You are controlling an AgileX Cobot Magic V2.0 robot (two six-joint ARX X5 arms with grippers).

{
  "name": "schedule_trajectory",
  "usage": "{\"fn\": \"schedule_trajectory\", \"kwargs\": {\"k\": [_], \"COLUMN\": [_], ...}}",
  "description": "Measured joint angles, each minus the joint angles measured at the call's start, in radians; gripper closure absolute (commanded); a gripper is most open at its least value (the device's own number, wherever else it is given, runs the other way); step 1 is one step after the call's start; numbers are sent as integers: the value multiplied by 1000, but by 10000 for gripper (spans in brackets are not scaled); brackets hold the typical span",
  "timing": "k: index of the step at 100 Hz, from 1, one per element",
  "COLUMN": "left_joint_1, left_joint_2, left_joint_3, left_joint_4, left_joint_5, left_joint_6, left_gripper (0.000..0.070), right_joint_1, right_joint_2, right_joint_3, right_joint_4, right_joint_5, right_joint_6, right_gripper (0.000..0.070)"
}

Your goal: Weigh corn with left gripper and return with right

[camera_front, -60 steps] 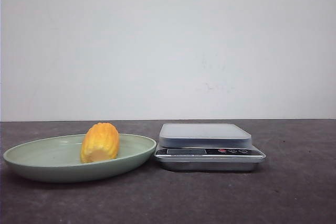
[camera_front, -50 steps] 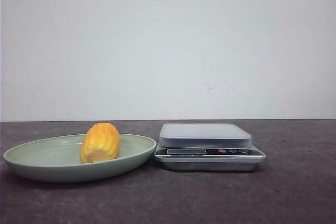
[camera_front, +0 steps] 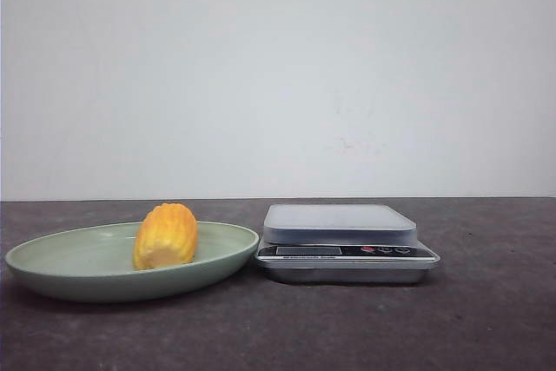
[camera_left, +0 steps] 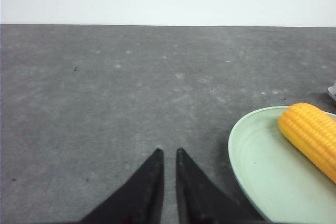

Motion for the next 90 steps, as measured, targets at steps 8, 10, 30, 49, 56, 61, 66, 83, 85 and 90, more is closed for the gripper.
{"fn": "schedule_trajectory", "kwargs": {"k": [8, 10, 30, 49, 56, 61, 66, 83, 85, 90], "left_joint_1": [0, 0, 0, 0, 0, 0, 0, 0, 0, 0], "left_joint_2": [0, 0, 0, 0, 0, 0, 0, 0, 0, 0], "left_joint_3": [0, 0, 0, 0, 0, 0, 0, 1, 1, 1], "left_joint_4": [0, 0, 0, 0, 0, 0, 0, 0, 0, 0], "left_joint_5": [0, 0, 0, 0, 0, 0, 0, 2, 2, 2], "left_joint_6": [0, 0, 0, 0, 0, 0, 0, -33, -45, -81], "left_gripper": [700, 700, 700, 700, 700, 700, 700, 700, 700, 700], "right_joint_1": [0, 0, 0, 0, 0, 0, 0, 0, 0, 0], "right_joint_2": [0, 0, 0, 0, 0, 0, 0, 0, 0, 0], "right_joint_3": [0, 0, 0, 0, 0, 0, 0, 0, 0, 0], "right_joint_4": [0, 0, 0, 0, 0, 0, 3, 91, 98, 107], "right_joint_5": [0, 0, 0, 0, 0, 0, 0, -1, -3, -10], "right_joint_6": [0, 0, 0, 0, 0, 0, 1, 17, 24, 42], "right_gripper": [694, 694, 694, 694, 694, 694, 694, 694, 694, 694]}}
